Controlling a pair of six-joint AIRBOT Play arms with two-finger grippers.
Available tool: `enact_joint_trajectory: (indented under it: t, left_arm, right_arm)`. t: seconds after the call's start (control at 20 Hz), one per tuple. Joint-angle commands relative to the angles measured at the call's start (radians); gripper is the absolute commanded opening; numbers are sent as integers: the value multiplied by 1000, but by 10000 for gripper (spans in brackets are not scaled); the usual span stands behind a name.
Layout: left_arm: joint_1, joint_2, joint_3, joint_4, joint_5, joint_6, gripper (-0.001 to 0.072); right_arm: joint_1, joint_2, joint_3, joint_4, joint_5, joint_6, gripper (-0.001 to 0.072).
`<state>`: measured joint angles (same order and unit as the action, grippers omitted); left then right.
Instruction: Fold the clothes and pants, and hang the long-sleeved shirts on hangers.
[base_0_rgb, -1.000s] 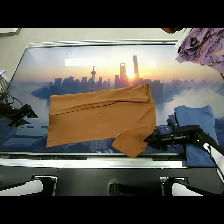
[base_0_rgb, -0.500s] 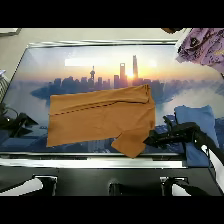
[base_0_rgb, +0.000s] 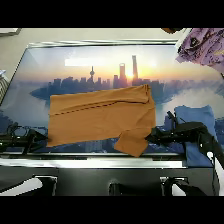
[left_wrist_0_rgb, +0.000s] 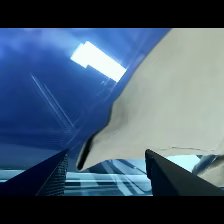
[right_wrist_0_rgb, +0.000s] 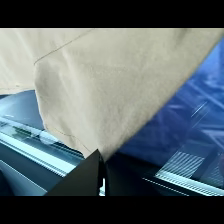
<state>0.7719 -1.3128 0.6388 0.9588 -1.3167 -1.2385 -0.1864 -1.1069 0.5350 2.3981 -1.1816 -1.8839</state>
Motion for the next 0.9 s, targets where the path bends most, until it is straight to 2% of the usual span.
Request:
enact_joint_trajectory:
  t: [0.0,0.25,0.35,0.5,0.55,0.6,0.7,0.85]
  left_arm:
    - [5,1,-37,-6,9,13,531]
    - [-9,-3,-37,-6,42,12,524]
    - [-30,-19,-37,-6,43,8,489]
    - [-67,-35,-37,-6,41,7,351]
    - [-77,-35,-37,-6,42,4,246]
    - [-82,-34,-37,-8,40,1,19]
    - [-81,-26,-34,-37,27,-6,14]
    - [-81,60,-25,-25,15,-82,12]
  right_arm:
    - [1,11,1,2,2,18,27]
    - [1,11,1,3,1,19,27]
    - [1,11,1,2,2,23,27]
    - [1,11,2,2,2,23,27]
    - [1,14,2,3,2,23,27]
    - [1,19,2,2,2,27,26]
    - [1,49,2,-2,5,40,25]
    - [1,137,4,-40,-5,108,24]
